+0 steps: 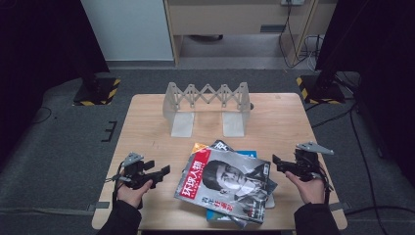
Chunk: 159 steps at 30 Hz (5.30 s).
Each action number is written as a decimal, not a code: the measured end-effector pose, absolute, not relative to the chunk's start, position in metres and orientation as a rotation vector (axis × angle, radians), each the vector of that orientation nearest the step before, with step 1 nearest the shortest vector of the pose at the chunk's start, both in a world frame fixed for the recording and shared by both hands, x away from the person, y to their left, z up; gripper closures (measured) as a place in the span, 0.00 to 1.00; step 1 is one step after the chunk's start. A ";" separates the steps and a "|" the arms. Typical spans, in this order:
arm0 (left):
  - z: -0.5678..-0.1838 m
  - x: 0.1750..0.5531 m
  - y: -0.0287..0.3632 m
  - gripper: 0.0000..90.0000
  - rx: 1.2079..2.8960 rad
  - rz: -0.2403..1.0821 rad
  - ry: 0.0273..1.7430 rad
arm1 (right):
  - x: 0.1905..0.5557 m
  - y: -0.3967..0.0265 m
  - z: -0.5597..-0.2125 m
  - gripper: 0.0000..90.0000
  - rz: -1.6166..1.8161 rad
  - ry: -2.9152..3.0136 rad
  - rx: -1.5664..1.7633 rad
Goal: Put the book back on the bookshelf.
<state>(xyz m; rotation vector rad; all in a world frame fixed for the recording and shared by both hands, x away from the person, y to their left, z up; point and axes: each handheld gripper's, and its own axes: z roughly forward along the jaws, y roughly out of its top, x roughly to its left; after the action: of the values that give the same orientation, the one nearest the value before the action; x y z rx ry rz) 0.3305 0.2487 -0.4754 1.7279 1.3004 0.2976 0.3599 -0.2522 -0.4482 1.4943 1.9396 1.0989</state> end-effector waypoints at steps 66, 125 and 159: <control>-0.517 0.318 0.192 0.36 1.829 -0.342 1.189 | 0.334 -0.187 -0.487 0.09 1.083 2.217 1.360; -0.403 0.366 0.168 0.95 1.644 -0.073 1.113 | 0.357 -0.279 -0.492 0.12 0.925 1.954 1.539; -0.318 0.376 0.179 0.95 1.561 0.127 1.039 | 0.372 -0.292 -0.527 0.10 0.756 2.104 1.540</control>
<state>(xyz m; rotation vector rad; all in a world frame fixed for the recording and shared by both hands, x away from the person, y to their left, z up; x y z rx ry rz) 0.3761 0.1793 -0.3184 1.5607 1.0394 0.1266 0.3722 -0.2920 -0.5269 1.5403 2.1035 0.7560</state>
